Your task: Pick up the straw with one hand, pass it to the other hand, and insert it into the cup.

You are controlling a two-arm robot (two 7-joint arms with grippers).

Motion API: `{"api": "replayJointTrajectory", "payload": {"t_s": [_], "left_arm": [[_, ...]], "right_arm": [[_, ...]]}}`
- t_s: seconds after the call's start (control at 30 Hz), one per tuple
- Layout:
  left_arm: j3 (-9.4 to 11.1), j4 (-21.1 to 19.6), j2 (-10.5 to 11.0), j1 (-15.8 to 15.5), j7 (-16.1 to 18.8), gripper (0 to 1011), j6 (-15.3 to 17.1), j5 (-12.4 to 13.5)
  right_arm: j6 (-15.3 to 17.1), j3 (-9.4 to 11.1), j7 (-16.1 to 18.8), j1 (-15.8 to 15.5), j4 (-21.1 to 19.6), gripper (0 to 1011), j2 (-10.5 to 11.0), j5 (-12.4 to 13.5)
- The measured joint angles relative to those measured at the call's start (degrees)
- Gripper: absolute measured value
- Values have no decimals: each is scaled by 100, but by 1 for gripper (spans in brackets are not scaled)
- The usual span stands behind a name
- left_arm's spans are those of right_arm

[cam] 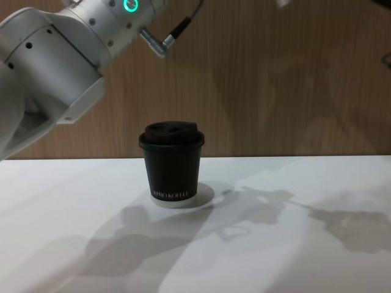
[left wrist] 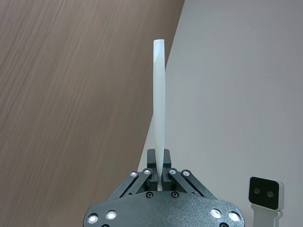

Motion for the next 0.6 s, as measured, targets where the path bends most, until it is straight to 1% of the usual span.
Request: {"api": "replayJointTrajectory", "payload": {"t_s": [0.1, 0.13, 0.17, 0.2, 0.3, 0.47, 0.5, 0.53, 0.6], "left_arm": [[4, -18, 9, 11, 26, 37, -30, -3], [8, -28, 17, 18, 40, 34, -44, -3], [11, -37, 21, 21, 49, 33, -51, -2], [17, -46, 30, 27, 71, 22, -69, 4], [30, -72, 48, 39, 126, 14, -102, 31], [67, -173, 115, 86, 348, 6, -171, 206], [81, -222, 148, 107, 440, 7, -188, 283], [81, -222, 148, 107, 440, 7, -188, 283], [98, -307, 200, 142, 578, 6, -209, 411]], "right_arm": [[0, 0, 0, 0, 0, 128, 0, 0], [0, 0, 0, 0, 0, 128, 0, 0], [0, 0, 0, 0, 0, 153, 0, 0], [0, 0, 0, 0, 0, 218, 0, 0], [0, 0, 0, 0, 0, 286, 0, 0], [0, 0, 0, 0, 0, 452, 0, 0], [0, 0, 0, 0, 0, 473, 0, 0], [0, 0, 0, 0, 0, 485, 0, 0], [0, 0, 0, -1, 0, 570, 0, 0]]}}
